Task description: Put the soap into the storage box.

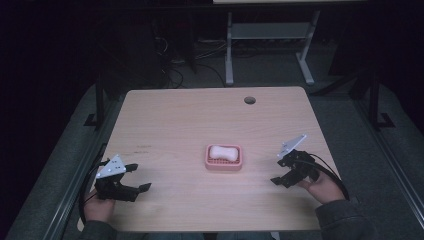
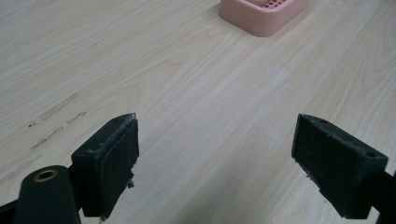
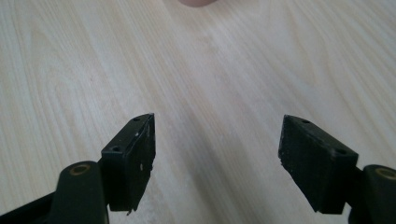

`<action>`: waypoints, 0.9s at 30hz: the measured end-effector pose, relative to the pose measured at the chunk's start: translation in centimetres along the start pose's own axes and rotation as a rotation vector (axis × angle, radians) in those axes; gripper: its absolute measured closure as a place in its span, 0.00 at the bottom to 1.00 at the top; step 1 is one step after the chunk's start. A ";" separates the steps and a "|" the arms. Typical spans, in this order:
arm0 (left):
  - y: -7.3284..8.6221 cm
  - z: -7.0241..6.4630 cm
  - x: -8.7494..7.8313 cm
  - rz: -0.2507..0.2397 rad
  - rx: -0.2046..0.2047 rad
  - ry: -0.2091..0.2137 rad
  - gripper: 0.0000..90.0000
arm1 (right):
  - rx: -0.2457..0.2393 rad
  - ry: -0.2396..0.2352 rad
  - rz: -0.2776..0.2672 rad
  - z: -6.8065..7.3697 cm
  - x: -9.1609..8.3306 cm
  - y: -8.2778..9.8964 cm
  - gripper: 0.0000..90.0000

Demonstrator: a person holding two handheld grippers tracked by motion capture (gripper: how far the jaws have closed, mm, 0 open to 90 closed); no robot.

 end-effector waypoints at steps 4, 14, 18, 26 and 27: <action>0.0 0.0 0.0 0.005 0.006 0.002 0.16 | 0.018 0.003 -0.011 0.1 -0.2 1.0 0.31; 0.0 -0.1 0.1 0.009 0.006 0.001 0.16 | 0.059 0.019 -0.046 0.5 -1.4 2.9 0.31; 0.1 -0.1 0.2 0.012 0.007 0.003 0.16 | 0.067 0.024 -0.045 0.8 -1.3 3.8 0.31; 0.1 -0.3 0.3 0.021 0.017 0.009 0.16 | 0.084 0.039 -0.063 1.5 -1.6 5.2 0.30; 0.1 -0.3 0.3 0.023 0.018 0.008 0.16 | 0.088 0.041 -0.068 1.6 -1.7 5.4 0.30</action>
Point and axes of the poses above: each handheld gripper's, and its own axes: x roughly forward along the jaws, y roughly out of its underside, z roughly to its left, the point moved 8 cm from there along x, roughly forward along the jaws, and after that the axes turned 2 degrees about z, right-handed, at the moved point
